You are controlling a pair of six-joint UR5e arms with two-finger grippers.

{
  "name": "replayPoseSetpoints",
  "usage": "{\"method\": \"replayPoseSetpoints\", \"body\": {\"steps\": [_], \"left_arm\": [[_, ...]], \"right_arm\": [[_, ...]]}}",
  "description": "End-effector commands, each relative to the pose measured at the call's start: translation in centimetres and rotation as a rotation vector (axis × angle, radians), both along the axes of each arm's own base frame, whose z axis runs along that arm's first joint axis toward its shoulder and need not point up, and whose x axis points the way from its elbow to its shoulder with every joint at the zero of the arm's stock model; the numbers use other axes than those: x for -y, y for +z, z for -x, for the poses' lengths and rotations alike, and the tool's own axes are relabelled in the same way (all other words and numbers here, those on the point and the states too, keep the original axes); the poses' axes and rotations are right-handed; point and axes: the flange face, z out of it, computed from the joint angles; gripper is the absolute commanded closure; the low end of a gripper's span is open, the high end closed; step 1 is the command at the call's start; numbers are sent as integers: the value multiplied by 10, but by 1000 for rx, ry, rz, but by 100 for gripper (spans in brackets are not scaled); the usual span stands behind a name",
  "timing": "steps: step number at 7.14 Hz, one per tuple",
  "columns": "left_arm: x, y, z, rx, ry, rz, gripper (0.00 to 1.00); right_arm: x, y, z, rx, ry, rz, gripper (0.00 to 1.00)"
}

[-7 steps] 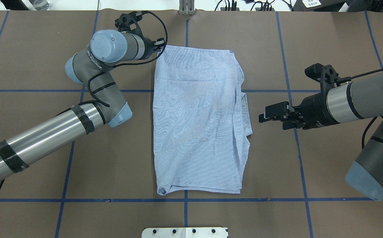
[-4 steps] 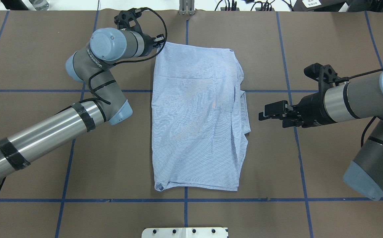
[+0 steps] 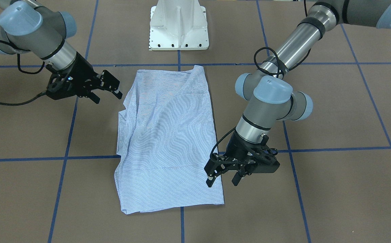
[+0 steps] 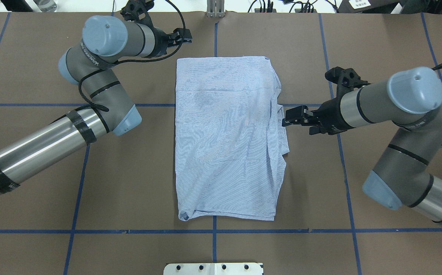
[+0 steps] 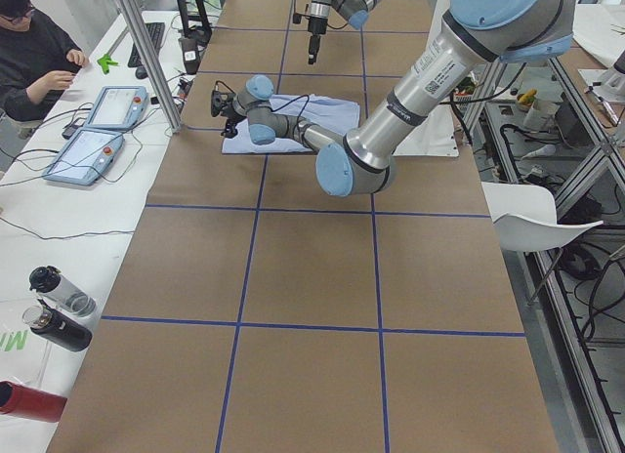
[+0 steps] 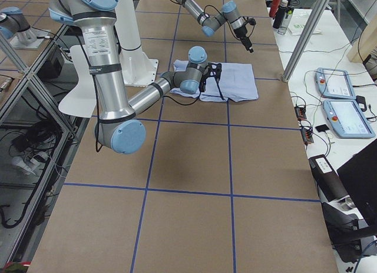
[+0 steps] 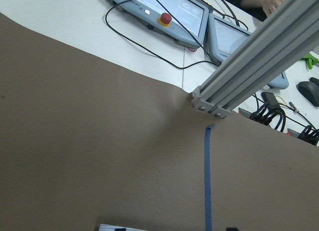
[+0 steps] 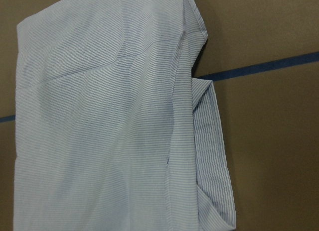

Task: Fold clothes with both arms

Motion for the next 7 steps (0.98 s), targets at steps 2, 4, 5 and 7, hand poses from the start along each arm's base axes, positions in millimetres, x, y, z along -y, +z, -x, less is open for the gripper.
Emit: {"method": "replayPoseSetpoints", "body": {"steps": [2, 4, 5, 7], "left_arm": [[-29, -10, 25, -50, 31, -40, 0], [-29, -10, 25, -52, 32, -41, 0], [-29, -10, 25, -52, 31, -42, 0], [-29, -10, 25, -56, 31, -37, 0]], "right_arm": [[17, -18, 79, -180, -35, 1, 0], [-9, -27, 130, -332, -98, -81, 0], [-18, -21, 138, -385, -139, -85, 0], [-26, -6, 143, -475, -200, -95, 0]]}}
